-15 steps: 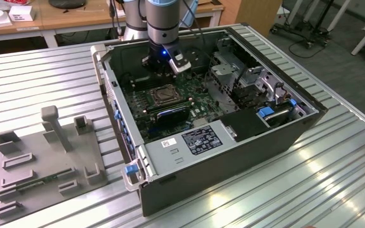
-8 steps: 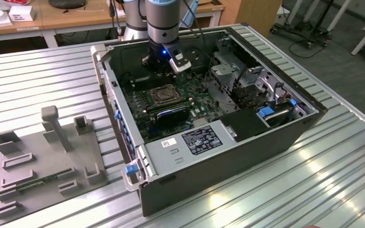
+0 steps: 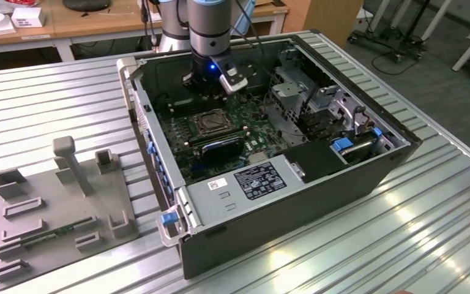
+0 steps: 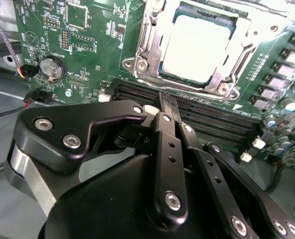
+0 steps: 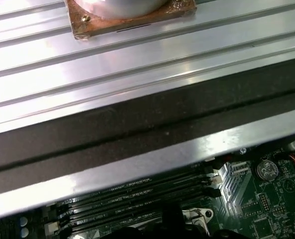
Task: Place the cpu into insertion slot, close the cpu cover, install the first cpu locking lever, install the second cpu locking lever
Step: 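Install the first cpu locking lever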
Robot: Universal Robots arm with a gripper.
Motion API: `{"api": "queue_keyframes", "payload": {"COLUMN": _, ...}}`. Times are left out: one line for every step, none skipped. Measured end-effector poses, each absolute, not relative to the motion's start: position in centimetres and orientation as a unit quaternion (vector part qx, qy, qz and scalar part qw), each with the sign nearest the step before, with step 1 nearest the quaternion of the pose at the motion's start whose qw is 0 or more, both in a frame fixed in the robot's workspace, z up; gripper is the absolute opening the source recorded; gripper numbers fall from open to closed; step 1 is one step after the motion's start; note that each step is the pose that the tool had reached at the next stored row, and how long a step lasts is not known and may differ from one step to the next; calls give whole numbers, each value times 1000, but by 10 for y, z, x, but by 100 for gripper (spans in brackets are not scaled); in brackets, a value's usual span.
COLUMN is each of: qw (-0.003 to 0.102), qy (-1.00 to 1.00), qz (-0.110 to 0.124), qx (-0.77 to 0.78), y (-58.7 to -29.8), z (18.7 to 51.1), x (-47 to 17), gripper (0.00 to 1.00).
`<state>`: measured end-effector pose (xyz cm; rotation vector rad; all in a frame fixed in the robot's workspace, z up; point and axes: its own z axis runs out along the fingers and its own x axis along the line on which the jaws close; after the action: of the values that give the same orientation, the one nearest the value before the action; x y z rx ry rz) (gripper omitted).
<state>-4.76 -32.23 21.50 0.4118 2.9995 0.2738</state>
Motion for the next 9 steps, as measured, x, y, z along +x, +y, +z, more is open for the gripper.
{"api": "queue_keyframes", "payload": {"qw": 50, "qy": 986, "qz": 87, "qx": 130, "y": -322, "z": 215, "x": -48, "gripper": 11}}
{"api": "queue_keyframes", "payload": {"qw": 50, "qy": 987, "qz": 84, "qx": 125, "y": -322, "z": 215, "x": -48, "gripper": 11}}
{"api": "queue_keyframes", "payload": {"qw": 49, "qy": 988, "qz": 81, "qx": 119, "y": -322, "z": 215, "x": -48, "gripper": 11}}
{"api": "queue_keyframes", "payload": {"qw": 48, "qy": 989, "qz": 78, "qx": 113, "y": -322, "z": 215, "x": -48, "gripper": 11}}
{"api": "queue_keyframes", "payload": {"qw": 46, "qy": 990, "qz": 74, "qx": 108, "y": -322, "z": 215, "x": -48, "gripper": 11}}
{"api": "queue_keyframes", "payload": {"qw": 45, "qy": 991, "qz": 70, "qx": 103, "y": -322, "z": 215, "x": -48, "gripper": 11}}
{"api": "queue_keyframes", "payload": {"qw": 43, "qy": 992, "qz": 66, "qx": 98, "y": -322, "z": 215, "x": -48, "gripper": 11}}
{"api": "queue_keyframes", "payload": {"qw": 41, "qy": 993, "qz": 61, "qx": 94, "y": -322, "z": 215, "x": -48, "gripper": 11}}
{"api": "queue_keyframes", "payload": {"qw": 39, "qy": 994, "qz": 56, "qx": 90, "y": -322, "z": 215, "x": -48, "gripper": 11}}
